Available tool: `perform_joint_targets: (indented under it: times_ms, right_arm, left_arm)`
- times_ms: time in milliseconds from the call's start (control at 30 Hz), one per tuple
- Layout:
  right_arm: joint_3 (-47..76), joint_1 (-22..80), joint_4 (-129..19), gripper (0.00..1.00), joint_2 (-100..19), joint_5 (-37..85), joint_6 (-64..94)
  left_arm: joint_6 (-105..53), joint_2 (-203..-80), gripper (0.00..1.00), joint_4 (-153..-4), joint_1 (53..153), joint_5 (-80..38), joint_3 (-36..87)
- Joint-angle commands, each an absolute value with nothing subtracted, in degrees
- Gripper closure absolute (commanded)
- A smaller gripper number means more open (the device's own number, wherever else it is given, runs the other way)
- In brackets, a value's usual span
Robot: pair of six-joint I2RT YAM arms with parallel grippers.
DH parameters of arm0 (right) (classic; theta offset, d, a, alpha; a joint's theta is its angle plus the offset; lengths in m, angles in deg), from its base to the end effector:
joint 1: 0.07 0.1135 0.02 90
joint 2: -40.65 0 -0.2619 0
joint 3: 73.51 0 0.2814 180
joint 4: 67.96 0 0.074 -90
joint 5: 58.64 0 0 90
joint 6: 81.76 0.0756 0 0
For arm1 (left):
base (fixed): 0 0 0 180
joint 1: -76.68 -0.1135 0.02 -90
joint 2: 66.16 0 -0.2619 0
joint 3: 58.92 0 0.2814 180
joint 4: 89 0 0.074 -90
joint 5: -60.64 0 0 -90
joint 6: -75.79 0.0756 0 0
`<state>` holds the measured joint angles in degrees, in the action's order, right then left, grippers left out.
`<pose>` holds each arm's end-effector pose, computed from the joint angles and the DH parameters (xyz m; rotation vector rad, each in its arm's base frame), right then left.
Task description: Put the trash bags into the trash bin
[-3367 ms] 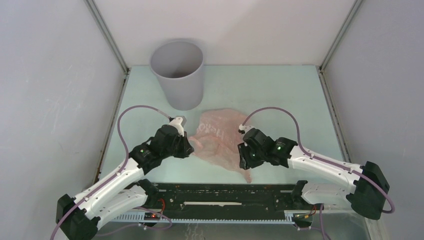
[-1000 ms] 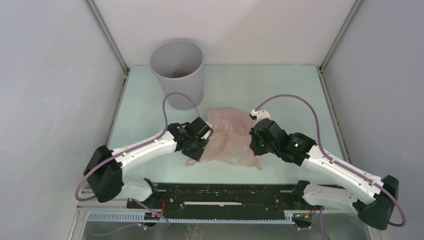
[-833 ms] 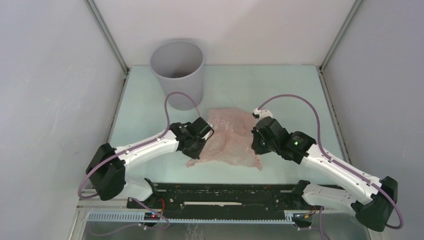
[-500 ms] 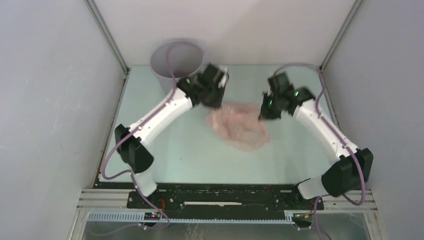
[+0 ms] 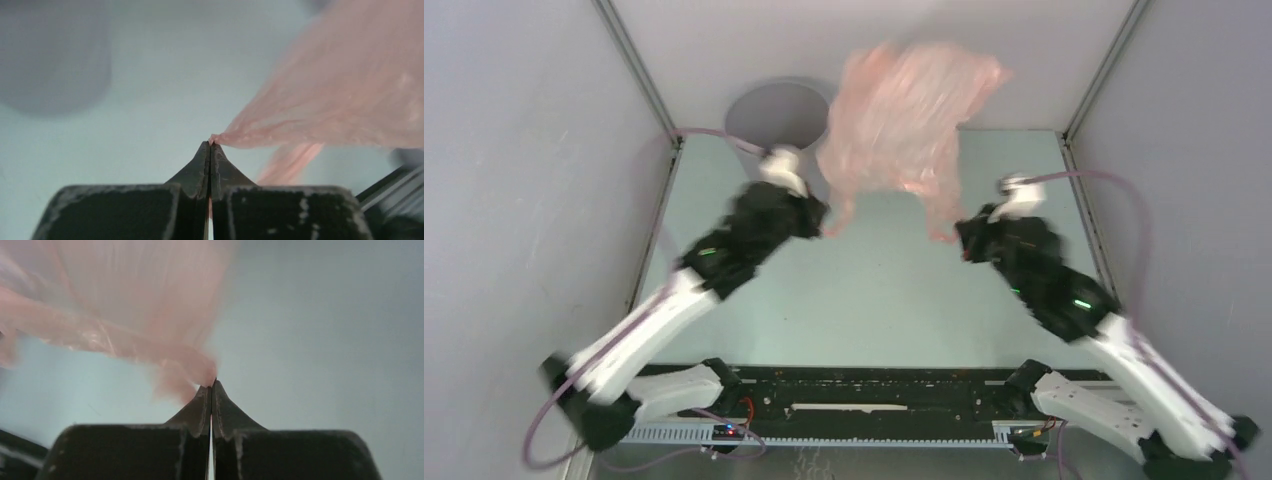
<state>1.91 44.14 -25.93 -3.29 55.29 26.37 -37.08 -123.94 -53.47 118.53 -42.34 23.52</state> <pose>0.1734 0.1259 0.4160 -0.0937 1.7560 0.4308 0.2207 -0.1749 0.4246 0.1291 1.7927 -0.6194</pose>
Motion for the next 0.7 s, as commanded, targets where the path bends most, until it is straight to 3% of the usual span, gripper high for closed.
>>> perform_joint_targets:
  times_ms: [0, 133, 233, 333, 433, 533, 600, 667]
  right_arm:
    - [-18.9, 36.1, -18.8, 1.00, -17.8, 29.8, 36.9]
    - [-20.6, 42.0, -18.6, 1.00, -20.7, 27.8, 38.9]
    - [-9.1, 43.3, -13.6, 1.00, -19.7, 31.1, 35.5]
    - [12.1, 38.6, -6.1, 1.00, -21.9, 35.0, 30.0]
    - [39.7, 34.6, 2.6, 1.00, -27.5, 38.6, 26.7]
    - [62.7, 39.6, 4.0, 1.00, -30.8, 44.8, 21.9]
    - [61.8, 46.9, -3.3, 1.00, -26.6, 50.3, 17.5]
    - [47.6, 50.6, -13.2, 1.00, -19.0, 54.1, 15.2]
  left_arm:
    - [-42.1, -139.0, 1.00, -47.9, 120.0, -30.1, 2.6]
    - [-46.2, -133.4, 1.00, -52.6, 122.0, -26.0, -3.8]
    - [-43.0, -131.4, 1.00, -49.6, 121.8, -25.3, 6.1]
    - [-37.2, -135.7, 1.00, -40.6, 121.1, -27.8, 31.4]
    - [-35.1, -144.1, 1.00, -31.9, 120.7, -29.2, 64.6]
    - [-37.3, -150.1, 1.00, -31.0, 121.0, -27.3, 89.8]
    - [-38.0, -146.9, 1.00, -38.2, 122.1, -25.9, 86.7]
    - [-36.8, -137.0, 1.00, -49.0, 123.7, -28.6, 68.5]
